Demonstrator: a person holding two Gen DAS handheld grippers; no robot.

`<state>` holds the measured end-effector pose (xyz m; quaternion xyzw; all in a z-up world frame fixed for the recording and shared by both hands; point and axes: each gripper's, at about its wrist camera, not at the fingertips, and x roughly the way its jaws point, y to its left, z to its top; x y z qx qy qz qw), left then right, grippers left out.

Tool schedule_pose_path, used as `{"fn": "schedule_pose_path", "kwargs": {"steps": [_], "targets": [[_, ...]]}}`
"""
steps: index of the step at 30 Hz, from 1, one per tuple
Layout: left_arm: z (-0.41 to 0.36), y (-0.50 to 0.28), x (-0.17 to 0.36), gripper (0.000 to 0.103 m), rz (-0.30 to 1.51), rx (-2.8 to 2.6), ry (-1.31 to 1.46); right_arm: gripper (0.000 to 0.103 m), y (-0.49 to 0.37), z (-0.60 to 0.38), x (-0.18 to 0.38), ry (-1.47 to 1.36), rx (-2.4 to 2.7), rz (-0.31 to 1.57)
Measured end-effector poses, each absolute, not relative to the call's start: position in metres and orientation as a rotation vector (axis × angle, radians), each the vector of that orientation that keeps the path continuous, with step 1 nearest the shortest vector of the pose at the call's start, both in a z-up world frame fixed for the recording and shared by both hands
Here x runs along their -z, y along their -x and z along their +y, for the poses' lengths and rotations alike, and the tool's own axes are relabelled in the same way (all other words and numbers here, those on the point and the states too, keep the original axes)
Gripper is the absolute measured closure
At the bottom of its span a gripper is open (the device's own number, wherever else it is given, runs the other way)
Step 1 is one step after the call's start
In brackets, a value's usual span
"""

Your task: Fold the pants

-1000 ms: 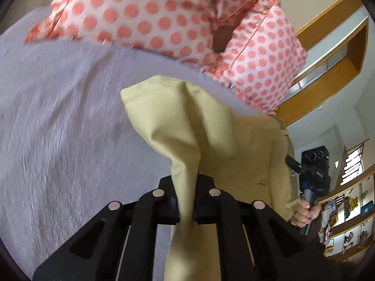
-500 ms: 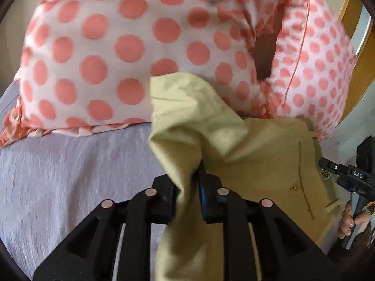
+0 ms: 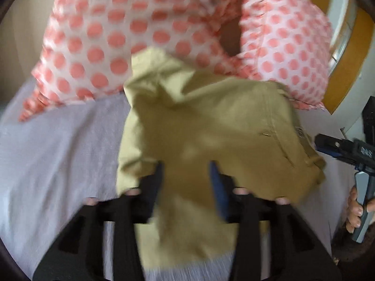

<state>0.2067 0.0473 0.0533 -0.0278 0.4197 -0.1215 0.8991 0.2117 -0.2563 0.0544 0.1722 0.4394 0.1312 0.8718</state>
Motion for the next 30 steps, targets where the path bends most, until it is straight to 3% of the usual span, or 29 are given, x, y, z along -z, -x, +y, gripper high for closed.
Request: {"fn": "schedule_pose_path", "kwargs": {"steps": [2,4,13,30], "targets": [[0.041,-0.169,-0.063,0.012,0.816,0.214,0.001,0.001,-0.172,-0.243,-0.061,-0.242,-0.212,0.841],[0.03,-0.141,-0.061,0.002,0.804,0.164,-0.043,0.001,-0.137,-0.225,-0.054,-0.129,-0.198,0.822],[0.019,-0.086,-0.007,0.002,0.906,0.042,-0.073,0.001,-0.096,-0.179,-0.002,-0.028,-0.108,0.931],[0.032,-0.073,-0.004,0.002,0.887,0.014,-0.013,0.001,-0.08,-0.173,0.003,-0.014,-0.035,0.886]]}}
